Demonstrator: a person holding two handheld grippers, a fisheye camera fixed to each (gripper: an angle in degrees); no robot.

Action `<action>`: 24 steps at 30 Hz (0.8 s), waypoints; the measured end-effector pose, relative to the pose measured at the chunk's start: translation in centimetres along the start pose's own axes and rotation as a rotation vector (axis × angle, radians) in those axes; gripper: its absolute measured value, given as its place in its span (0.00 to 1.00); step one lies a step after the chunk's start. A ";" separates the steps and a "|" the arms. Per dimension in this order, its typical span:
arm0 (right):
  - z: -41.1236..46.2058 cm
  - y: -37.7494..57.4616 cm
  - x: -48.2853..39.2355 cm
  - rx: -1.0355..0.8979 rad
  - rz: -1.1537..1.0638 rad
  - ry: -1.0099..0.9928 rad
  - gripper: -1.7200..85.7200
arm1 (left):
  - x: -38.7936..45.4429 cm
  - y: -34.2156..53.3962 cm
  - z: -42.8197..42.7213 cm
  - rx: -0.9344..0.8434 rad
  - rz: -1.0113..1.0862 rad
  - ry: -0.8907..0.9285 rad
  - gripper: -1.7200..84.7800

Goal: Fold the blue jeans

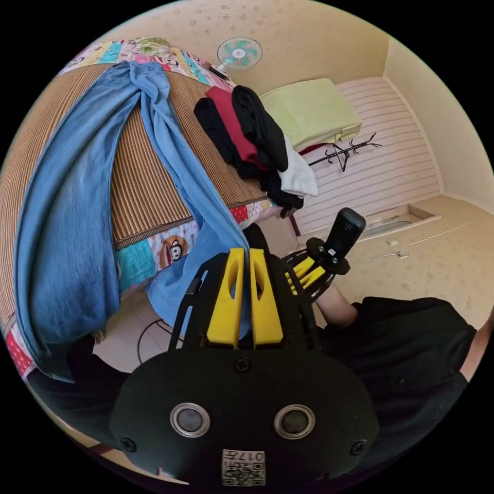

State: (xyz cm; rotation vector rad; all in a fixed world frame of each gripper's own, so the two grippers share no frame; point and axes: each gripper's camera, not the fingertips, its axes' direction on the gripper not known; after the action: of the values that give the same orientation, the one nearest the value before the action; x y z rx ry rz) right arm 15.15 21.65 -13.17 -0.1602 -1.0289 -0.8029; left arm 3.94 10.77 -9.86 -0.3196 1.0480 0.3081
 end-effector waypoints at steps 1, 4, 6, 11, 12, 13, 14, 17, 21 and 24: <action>-1.6 -0.6 0.9 -0.006 0.003 0.032 0.07 | -0.1 0.3 -0.1 0.005 -0.002 -0.005 0.02; -6.1 -6.3 5.3 0.036 0.081 0.166 0.11 | -0.6 1.8 -0.6 0.045 0.004 -0.013 0.01; -7.4 -11.7 8.7 0.046 0.143 0.278 0.13 | -1.3 2.5 -0.4 0.047 -0.001 0.019 0.01; -4.8 -27.7 20.9 0.064 0.294 0.700 0.16 | -1.9 3.4 -0.8 0.062 0.029 0.072 0.01; -4.2 -29.0 22.2 0.063 0.312 0.729 0.16 | -2.1 3.7 -1.0 0.068 0.038 0.078 0.01; -2.9 -31.4 24.6 0.057 0.332 0.753 0.16 | -2.3 3.8 -1.1 0.070 0.041 0.083 0.01; -1.8 -33.1 26.6 0.069 0.359 0.787 0.16 | -2.6 4.0 -1.3 0.076 0.042 0.095 0.01; 1.7 -35.7 30.2 0.011 0.423 0.861 0.15 | -3.8 4.8 -2.0 0.100 0.047 0.144 0.01; 4.5 -36.1 32.3 -0.078 0.470 0.968 0.10 | -5.9 5.8 -2.8 0.126 0.051 0.223 0.02; 2.9 -35.8 29.4 0.093 0.432 1.044 0.06 | -7.0 6.6 -3.3 0.145 0.058 0.284 0.01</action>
State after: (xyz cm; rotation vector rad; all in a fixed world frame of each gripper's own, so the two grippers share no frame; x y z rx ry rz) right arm -2.81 -17.74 3.70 0.1182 -0.0262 -0.3394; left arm -4.59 14.80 -5.96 -0.2060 1.3539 0.2405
